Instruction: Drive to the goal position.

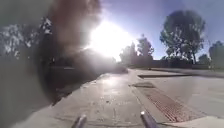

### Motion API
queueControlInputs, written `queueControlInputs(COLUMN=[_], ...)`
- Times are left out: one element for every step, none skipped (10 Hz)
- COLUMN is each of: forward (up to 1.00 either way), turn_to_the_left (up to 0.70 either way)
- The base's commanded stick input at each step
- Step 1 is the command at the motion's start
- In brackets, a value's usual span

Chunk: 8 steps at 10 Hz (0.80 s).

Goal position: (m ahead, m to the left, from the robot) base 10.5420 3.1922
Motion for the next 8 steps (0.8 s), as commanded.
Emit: queueControlInputs(forward=[0.95,0.95,0.95,0.95,0.95,0.95,0.95,0.95], turn_to_the_left=[0.00,0.00,0.00,0.00,0.00,0.00,0.00,0.00])
